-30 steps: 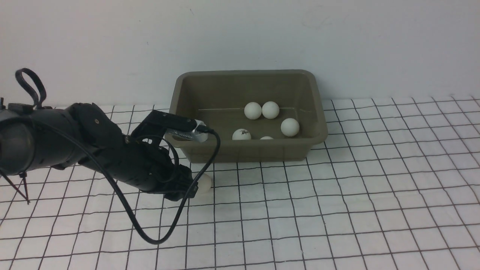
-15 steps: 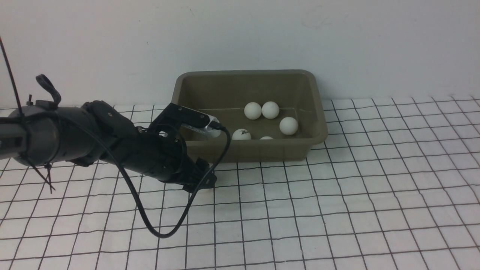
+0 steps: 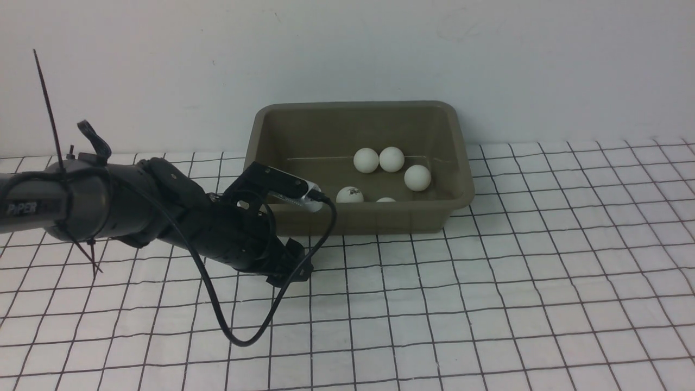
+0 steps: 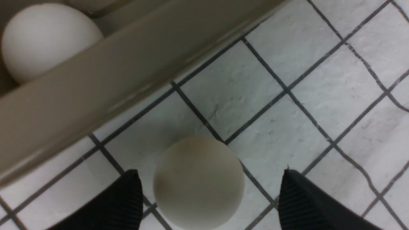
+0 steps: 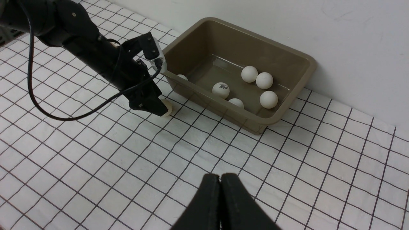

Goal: Put the table tennis balls into the box on the white checkered tablecloth.
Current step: 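Reach for and grasp a ping pong ball on the table beside the basket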

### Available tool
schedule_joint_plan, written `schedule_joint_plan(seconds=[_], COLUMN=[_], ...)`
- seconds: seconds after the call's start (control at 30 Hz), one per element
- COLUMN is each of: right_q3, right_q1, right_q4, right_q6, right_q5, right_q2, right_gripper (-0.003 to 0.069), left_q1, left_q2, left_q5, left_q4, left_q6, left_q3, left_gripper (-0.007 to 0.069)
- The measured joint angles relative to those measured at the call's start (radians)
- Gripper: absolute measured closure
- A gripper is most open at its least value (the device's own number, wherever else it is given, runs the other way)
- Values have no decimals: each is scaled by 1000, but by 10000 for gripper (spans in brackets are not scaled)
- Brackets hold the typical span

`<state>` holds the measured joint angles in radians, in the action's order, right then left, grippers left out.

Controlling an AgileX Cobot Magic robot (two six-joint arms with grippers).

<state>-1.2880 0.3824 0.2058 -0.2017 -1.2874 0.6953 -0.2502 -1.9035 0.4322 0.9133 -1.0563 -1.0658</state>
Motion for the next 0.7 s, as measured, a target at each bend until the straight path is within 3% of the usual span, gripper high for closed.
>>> schedule_joint_plan(seconds=[0.5,0.6,0.7], right_q3=[0,0,0], right_q1=[0,0,0], right_q4=[1,1,1], right_q6=[0,0,0], right_q5=[8,11,12], right_q2=[0,0,0], right_gripper=[676,676,676], left_q1=[0,0,0], left_q2=[-72,-72,-72], left_q5=[-23,-23,-19], left_q4=[40,50,54], left_q6=[-14,-14,7], left_q3=[-35,-35,-35], left_gripper=[113,163,278])
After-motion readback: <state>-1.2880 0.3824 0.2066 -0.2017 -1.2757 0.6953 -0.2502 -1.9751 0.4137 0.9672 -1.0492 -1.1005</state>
